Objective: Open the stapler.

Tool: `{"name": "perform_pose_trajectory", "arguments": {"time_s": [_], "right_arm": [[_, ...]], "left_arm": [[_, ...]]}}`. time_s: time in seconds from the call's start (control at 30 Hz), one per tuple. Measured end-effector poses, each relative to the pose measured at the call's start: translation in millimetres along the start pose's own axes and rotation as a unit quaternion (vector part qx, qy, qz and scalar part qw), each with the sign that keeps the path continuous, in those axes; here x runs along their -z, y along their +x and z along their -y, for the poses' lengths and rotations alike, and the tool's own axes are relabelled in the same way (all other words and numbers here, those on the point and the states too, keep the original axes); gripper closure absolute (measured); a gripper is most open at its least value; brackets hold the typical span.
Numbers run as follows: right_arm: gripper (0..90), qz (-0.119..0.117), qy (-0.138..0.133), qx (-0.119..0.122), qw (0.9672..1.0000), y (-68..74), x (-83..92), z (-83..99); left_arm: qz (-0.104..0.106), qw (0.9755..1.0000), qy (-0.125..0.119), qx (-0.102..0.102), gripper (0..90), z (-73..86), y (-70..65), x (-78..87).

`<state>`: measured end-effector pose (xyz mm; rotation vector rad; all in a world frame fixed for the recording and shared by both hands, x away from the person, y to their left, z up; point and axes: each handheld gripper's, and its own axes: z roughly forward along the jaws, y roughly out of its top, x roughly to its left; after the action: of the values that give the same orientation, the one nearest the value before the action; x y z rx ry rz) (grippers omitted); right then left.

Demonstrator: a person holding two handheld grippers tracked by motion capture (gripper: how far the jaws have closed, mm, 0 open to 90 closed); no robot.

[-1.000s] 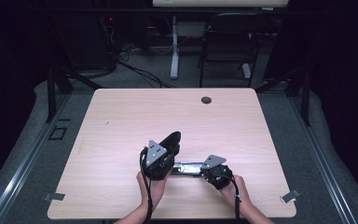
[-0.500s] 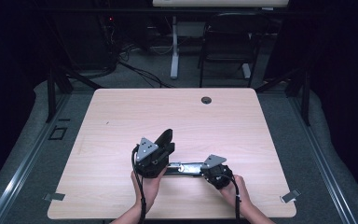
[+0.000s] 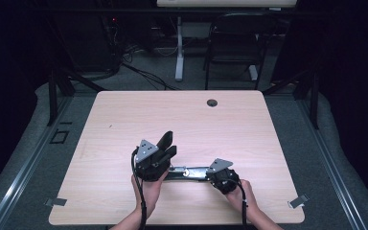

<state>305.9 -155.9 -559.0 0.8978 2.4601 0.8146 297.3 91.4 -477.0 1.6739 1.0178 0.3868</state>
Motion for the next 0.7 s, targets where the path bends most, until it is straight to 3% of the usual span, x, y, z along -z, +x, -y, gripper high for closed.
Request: {"name": "perform_pose_trajectory", "arguments": {"time_s": [0.7], "right_arm": [[90.0, -0.004, 0.005, 0.001, 1.0, -1.2, 0.1, -1.1]], "left_arm": [[-0.006, 0.9998, 0.012, -0.013, 90.0, -7.5, 13.3, 12.3]]}}
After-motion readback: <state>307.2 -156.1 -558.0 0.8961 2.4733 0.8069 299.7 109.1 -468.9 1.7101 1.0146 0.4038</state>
